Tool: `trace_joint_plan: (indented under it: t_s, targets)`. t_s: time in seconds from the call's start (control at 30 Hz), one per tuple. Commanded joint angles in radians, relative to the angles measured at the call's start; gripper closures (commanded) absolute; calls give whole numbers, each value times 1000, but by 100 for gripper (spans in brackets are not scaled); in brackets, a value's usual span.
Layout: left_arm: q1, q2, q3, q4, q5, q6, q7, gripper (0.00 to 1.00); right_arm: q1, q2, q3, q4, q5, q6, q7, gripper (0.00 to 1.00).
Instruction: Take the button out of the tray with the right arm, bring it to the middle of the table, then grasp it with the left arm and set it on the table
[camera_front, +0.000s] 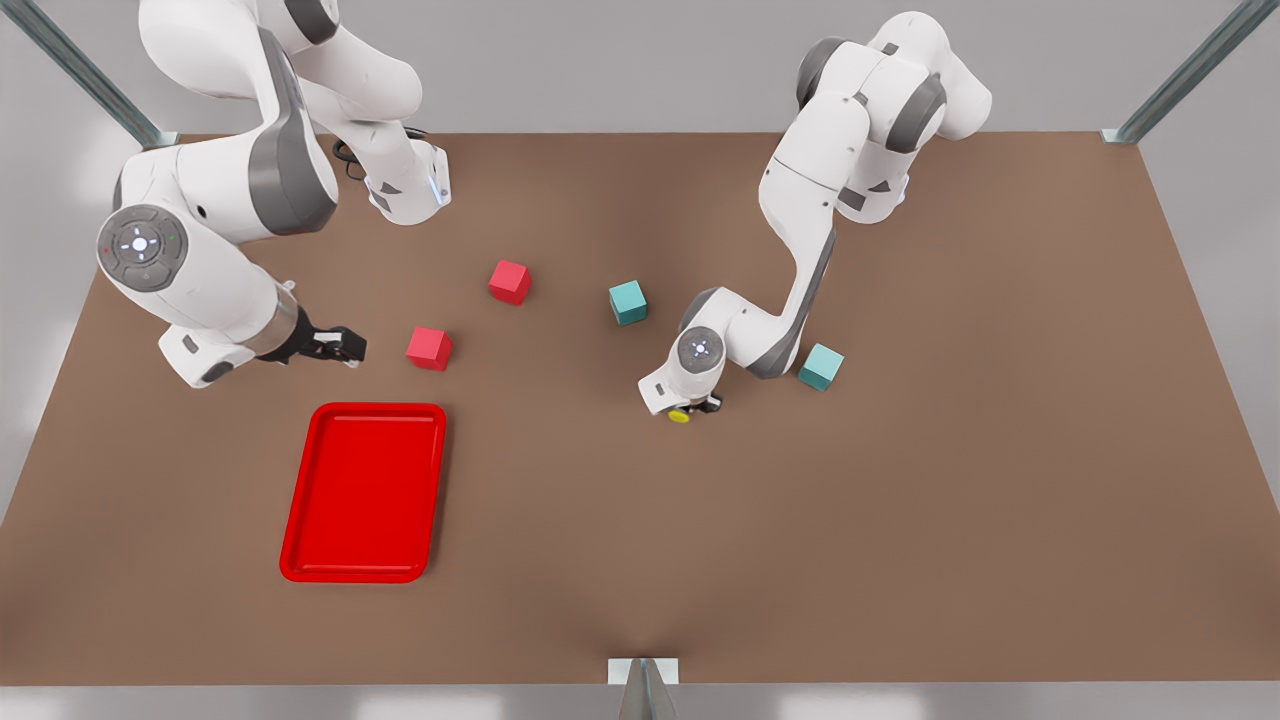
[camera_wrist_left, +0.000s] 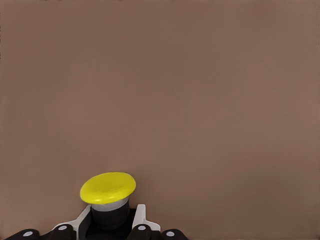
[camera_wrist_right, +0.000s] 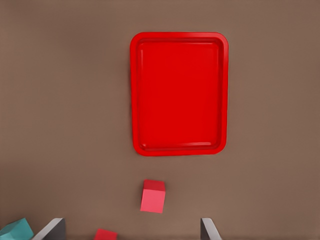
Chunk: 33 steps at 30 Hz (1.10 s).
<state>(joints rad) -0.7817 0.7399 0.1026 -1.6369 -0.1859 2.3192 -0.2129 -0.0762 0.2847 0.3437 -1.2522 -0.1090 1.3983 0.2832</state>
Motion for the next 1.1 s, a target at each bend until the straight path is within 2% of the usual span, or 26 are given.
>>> trace_joint_plan:
  t_s: [0.0,0.13,0.2,0.3,0.4,0.5,0.57,0.63,0.77,1.07]
  targets:
    - [1,-2,2,12,-9,-21,21,56,-2,-1,0,0,0,-1,-22,0]
    - [-2,-1,49,141,45,-274,-98,56,1,-1,0,0,-3,-1,-21,0]
    - [-1,-1,55,210,137,-380,-552,55,7,-1,1,0,-4,-2,-18,0]
    - [1,-1,60,308,366,-382,-1547,55,72,-1,1,-4,-37,-2,-9,0]
    - [-36,-1,58,333,718,-601,-1990,55,70,-1,1,-4,-38,-2,-10,0]
    - [-25,7,62,364,855,-643,-2109,55,70,-1,0,-4,-38,-2,-9,0]
    - [-28,59,62,367,988,-635,-2174,55,76,1,0,-7,-38,-2,-9,0]
    - [-28,148,62,436,1094,-613,-2237,55,76,1,0,-7,-38,-2,-9,0]
    - [-30,222,60,457,1272,-521,-2314,55,98,27,1,-7,-47,-4,-12,0]
    - [-30,329,60,454,1356,-429,-2318,55,148,37,0,-9,-75,-4,-10,0]
